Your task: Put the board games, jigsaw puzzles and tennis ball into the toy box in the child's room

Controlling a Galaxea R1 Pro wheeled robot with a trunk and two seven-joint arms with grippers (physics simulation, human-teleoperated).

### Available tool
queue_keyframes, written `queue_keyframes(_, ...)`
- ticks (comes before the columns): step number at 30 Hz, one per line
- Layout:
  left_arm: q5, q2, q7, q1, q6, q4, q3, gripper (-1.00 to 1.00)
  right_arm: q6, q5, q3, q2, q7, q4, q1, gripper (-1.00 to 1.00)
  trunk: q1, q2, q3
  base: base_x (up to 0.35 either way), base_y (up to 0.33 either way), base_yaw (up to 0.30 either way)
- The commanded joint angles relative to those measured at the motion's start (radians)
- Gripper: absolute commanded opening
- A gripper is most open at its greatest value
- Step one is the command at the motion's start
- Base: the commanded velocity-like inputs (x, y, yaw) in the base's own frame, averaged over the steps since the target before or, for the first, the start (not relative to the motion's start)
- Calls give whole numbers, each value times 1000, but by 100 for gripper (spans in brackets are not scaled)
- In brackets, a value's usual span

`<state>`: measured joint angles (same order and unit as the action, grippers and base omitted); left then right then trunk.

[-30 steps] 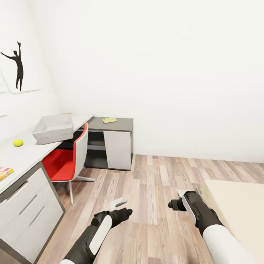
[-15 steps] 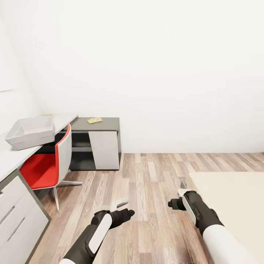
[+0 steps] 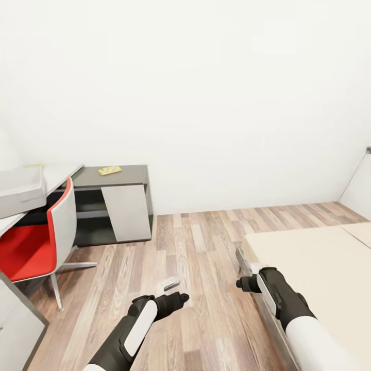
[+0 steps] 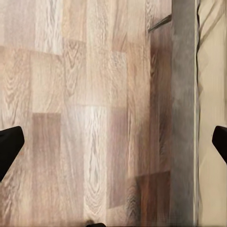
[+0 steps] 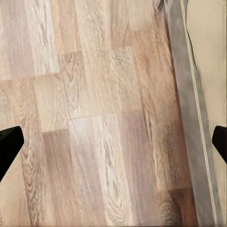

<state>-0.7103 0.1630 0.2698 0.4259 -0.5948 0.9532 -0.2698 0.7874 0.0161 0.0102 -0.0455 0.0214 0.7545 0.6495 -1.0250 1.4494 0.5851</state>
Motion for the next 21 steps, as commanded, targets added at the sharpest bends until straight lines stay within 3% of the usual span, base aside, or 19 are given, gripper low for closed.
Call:
queue_keyframes(1,-11,0,9,0,0,2,-1,100,4,1,1,0,2,5,-1,100,0,1,2,0,0,-256)
queue_keyframes(21,-11,0,11,-1,10,5,-3,100,3,1,2,-1,2,25,-8,100,0,1,16,0,0,-256)
